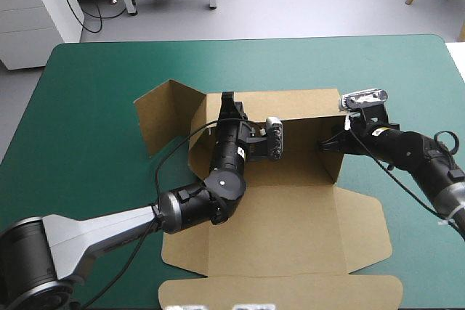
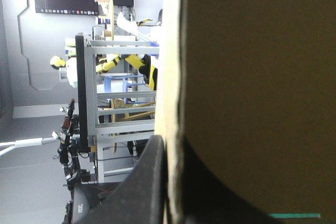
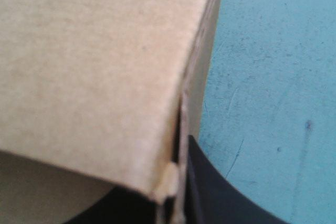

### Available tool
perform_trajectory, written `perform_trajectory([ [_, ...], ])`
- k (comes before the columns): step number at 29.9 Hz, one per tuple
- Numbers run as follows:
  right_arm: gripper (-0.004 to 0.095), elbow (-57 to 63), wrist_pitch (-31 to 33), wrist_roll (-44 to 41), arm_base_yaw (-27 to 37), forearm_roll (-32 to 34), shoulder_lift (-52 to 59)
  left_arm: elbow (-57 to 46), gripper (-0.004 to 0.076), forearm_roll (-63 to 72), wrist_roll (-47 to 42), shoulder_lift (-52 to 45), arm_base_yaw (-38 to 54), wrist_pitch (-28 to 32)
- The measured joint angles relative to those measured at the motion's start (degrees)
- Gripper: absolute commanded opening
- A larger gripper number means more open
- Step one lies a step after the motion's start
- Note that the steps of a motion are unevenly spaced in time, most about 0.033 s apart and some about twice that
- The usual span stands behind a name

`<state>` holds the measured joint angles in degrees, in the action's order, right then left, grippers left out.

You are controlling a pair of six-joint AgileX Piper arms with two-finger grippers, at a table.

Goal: Fold the box

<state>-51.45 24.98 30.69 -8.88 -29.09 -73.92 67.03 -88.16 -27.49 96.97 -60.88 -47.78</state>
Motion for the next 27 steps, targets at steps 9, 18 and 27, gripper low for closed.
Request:
perform_trajectory([
  [9, 0.0003, -0.57, 0.41, -7.72, -1.91, 6.29, 0.00, -0.06, 0.0015, 0.18, 0.00, 0.00, 0.00, -1.00],
  [18, 0.0003, -0.74, 1.45, -8.09, -2.23, 6.26, 0.00, -0.57, 0.0473, -3.11, -0.41, 0.68, -0.05, 2.05],
  [27, 0.0003, -1.21, 2.71, -9.57, -2.82, 6.50, 0.00, -0.74, 0.0456, -5.67, -2.48, 1.28, -0.27, 3.57],
])
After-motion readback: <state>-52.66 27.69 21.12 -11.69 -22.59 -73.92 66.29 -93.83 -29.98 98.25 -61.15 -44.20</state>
